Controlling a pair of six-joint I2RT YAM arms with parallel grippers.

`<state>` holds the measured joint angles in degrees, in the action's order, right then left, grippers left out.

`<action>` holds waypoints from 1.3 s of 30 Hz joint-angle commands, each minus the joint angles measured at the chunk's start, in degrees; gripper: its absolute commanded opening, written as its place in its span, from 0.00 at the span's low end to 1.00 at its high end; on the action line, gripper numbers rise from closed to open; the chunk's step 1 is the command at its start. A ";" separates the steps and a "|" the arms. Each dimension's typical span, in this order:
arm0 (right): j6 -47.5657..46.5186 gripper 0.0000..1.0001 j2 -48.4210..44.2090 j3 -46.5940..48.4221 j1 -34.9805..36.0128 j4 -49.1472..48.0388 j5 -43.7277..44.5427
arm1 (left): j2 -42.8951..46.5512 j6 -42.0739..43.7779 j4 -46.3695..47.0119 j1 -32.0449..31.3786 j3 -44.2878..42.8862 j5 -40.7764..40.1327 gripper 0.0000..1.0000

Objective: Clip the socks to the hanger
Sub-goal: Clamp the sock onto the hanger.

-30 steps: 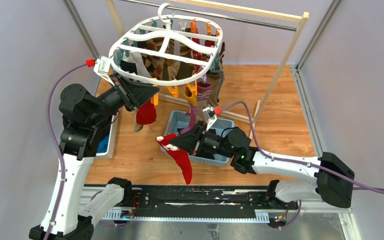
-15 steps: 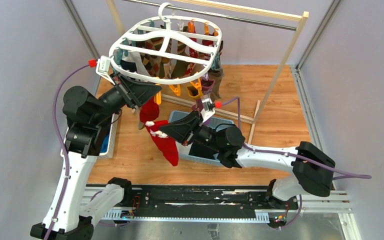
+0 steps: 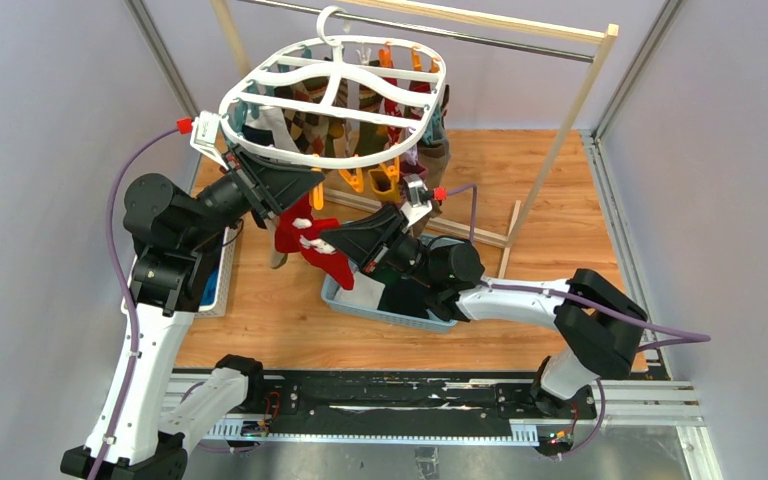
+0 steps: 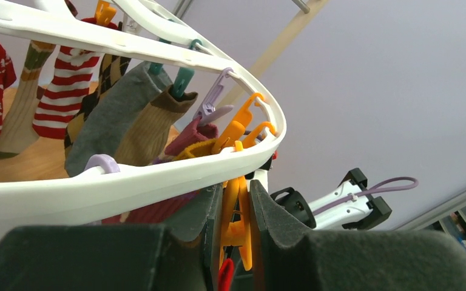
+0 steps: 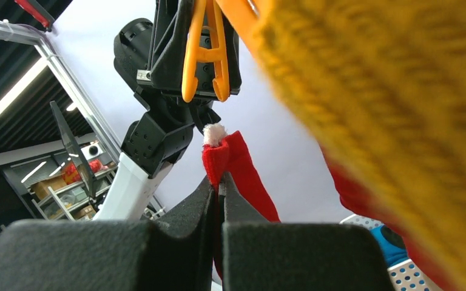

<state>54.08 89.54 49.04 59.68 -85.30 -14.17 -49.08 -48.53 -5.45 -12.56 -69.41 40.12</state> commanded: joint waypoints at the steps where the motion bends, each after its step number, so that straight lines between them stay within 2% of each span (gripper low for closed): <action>1: 2.57 0.00 0.52 2.66 -1.16 -5.56 -2.00 | 1.08 -0.69 1.50 -0.36 0.25 4.07 0.03; 23: 7.73 0.00 3.63 6.87 -3.95 -6.11 -3.16 | 0.13 -0.77 1.85 -0.36 -1.12 5.37 0.01; 39: 8.21 0.00 3.37 7.10 -4.35 -6.18 -3.55 | 0.17 -0.26 1.59 -0.36 -1.44 5.44 0.01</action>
<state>61.93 93.06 55.09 56.42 -87.57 -17.10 -49.41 -48.62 -4.78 -12.56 -69.41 42.06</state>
